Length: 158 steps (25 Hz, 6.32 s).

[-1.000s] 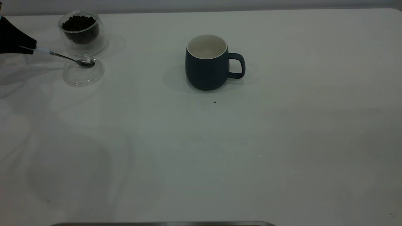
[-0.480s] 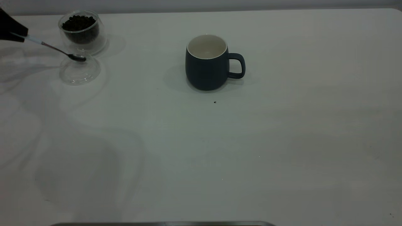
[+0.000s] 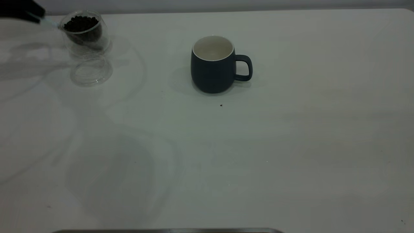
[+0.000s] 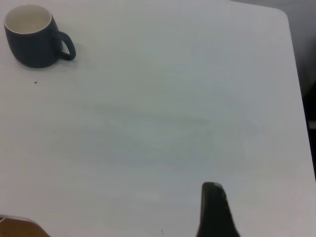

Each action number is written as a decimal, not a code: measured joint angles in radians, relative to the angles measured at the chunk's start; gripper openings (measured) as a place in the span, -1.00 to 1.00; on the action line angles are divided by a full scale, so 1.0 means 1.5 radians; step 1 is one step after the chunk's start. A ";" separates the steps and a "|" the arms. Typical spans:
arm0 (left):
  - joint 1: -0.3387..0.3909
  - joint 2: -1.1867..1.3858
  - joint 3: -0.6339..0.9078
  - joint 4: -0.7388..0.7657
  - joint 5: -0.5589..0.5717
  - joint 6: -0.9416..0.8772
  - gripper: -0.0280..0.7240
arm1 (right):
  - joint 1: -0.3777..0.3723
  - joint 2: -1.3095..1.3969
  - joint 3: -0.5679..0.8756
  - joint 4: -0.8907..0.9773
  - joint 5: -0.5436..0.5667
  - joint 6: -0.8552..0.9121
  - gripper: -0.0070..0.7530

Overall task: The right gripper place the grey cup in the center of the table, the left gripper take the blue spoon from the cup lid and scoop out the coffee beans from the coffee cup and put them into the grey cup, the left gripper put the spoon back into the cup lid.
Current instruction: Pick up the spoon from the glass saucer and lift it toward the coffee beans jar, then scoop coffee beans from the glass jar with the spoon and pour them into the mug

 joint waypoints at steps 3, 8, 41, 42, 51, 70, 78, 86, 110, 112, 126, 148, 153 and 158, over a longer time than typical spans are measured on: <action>-0.001 -0.051 0.024 0.003 0.000 -0.007 -0.57 | 0.000 0.000 0.000 0.000 0.000 0.000 0.23; -0.001 -0.171 0.170 0.003 0.000 0.065 -0.57 | 0.000 0.000 0.000 0.000 0.000 0.000 0.23; 0.057 -0.062 0.265 -0.309 -0.207 0.478 -0.57 | 0.000 0.000 0.000 0.000 0.000 0.000 0.23; 0.055 -0.056 0.265 -0.316 -0.208 0.487 -0.57 | 0.000 0.000 0.000 0.000 0.000 0.000 0.23; 0.042 -0.033 0.265 -0.358 -0.225 0.527 -0.57 | 0.000 0.000 0.000 0.000 0.000 0.000 0.23; 0.043 -0.032 0.265 -0.267 -0.204 0.223 -0.57 | 0.000 0.000 0.000 0.000 0.000 0.000 0.23; 0.053 -0.032 0.265 -0.270 -0.179 0.198 -0.57 | 0.000 0.000 0.000 0.000 0.000 0.000 0.23; 0.093 -0.032 0.265 -0.270 -0.144 0.191 -0.57 | 0.000 0.000 0.001 0.000 0.000 0.000 0.23; 0.095 -0.032 0.265 -0.313 -0.101 0.222 -0.57 | 0.000 0.000 0.001 0.000 0.000 0.000 0.23; 0.098 -0.032 0.265 -0.315 -0.099 0.222 -0.57 | 0.000 0.000 0.001 0.000 0.000 0.000 0.23; 0.113 -0.032 0.265 -0.317 -0.007 0.242 -0.57 | 0.000 0.000 0.001 0.000 0.000 0.000 0.23; -0.039 -0.032 0.265 -0.314 -0.007 0.239 -0.57 | 0.000 0.000 0.001 0.000 0.000 0.000 0.23; -0.087 -0.032 0.265 -0.314 -0.007 0.238 -0.57 | 0.000 0.000 0.001 0.000 0.000 0.000 0.23; -0.129 -0.032 0.265 -0.314 -0.007 0.236 -0.57 | 0.000 0.000 0.001 0.000 0.000 0.000 0.23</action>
